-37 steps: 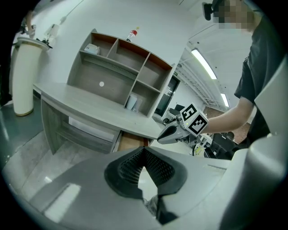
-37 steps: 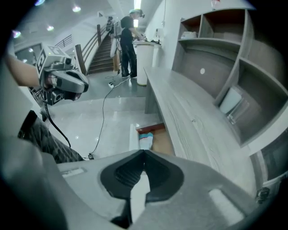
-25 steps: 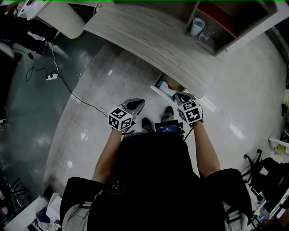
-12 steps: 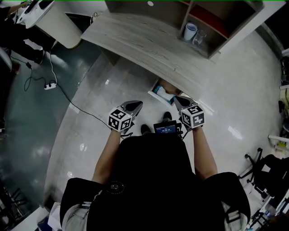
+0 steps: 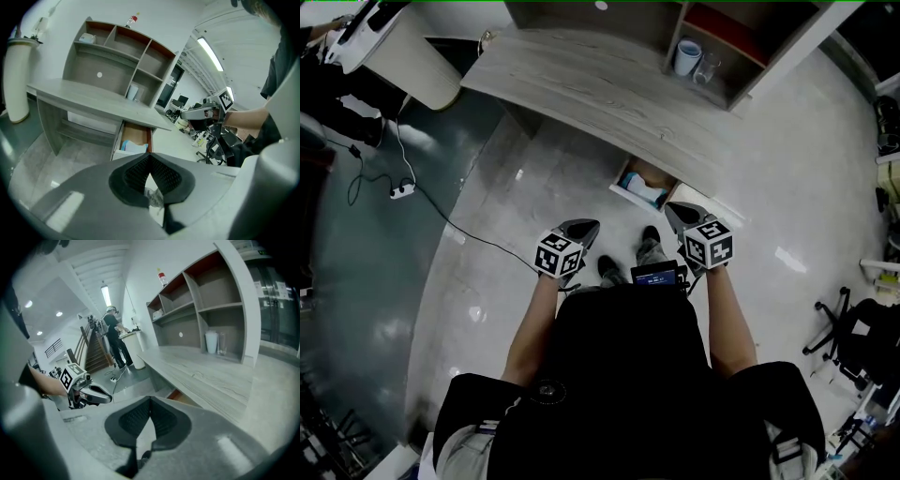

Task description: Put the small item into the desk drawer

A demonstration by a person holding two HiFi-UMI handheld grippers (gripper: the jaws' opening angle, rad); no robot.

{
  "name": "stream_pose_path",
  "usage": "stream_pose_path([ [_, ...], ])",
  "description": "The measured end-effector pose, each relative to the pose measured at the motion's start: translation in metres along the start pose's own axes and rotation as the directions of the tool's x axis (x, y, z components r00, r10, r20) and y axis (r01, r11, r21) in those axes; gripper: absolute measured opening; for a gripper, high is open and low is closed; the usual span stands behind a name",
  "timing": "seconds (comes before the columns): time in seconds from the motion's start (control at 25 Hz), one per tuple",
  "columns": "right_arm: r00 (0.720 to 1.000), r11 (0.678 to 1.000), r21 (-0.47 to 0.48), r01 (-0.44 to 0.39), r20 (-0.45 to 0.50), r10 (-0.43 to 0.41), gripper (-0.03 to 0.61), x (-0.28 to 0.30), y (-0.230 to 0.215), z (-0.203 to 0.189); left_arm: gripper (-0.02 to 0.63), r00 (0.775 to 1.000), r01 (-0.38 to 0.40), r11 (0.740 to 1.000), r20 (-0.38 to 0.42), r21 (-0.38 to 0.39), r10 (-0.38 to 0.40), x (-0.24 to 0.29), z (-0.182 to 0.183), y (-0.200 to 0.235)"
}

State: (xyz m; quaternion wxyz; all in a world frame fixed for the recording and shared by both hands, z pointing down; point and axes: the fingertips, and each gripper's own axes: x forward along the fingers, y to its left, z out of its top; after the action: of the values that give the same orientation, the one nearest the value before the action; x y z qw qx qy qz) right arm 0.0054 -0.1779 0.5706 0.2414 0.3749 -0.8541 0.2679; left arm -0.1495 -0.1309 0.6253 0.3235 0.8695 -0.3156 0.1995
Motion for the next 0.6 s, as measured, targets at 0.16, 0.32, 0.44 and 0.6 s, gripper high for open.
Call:
stream_pose_path([
  [0.16, 1.0, 1.0, 0.019, 0.023, -0.019, -0.023, 0.003, -0.018, 0.003, -0.014, -0.002, 0.999, 0.035, 0.999, -0.039, -0.013, -0.035, 0.007, -0.016, -0.009],
  [0.32, 0.999, 0.999, 0.023, 0.027, -0.04, -0.026, 0.003, -0.032, -0.001, -0.026, -0.002, 0.998, 0.057, 0.998, -0.026, -0.041, -0.058, 0.01, -0.021, -0.02],
  [0.44, 0.999, 1.0, 0.014, 0.014, -0.05, -0.014, 0.003, -0.036, -0.002, -0.031, -0.002, 0.999, 0.031, 0.997, -0.026, -0.067, -0.033, 0.006, -0.031, -0.021],
  [0.6, 0.999, 1.0, -0.018, -0.018, -0.045, 0.017, 0.002, -0.039, -0.001, -0.03, -0.001, 0.999, -0.03, 0.992, 0.01, -0.119, 0.031, -0.005, -0.04, -0.021],
])
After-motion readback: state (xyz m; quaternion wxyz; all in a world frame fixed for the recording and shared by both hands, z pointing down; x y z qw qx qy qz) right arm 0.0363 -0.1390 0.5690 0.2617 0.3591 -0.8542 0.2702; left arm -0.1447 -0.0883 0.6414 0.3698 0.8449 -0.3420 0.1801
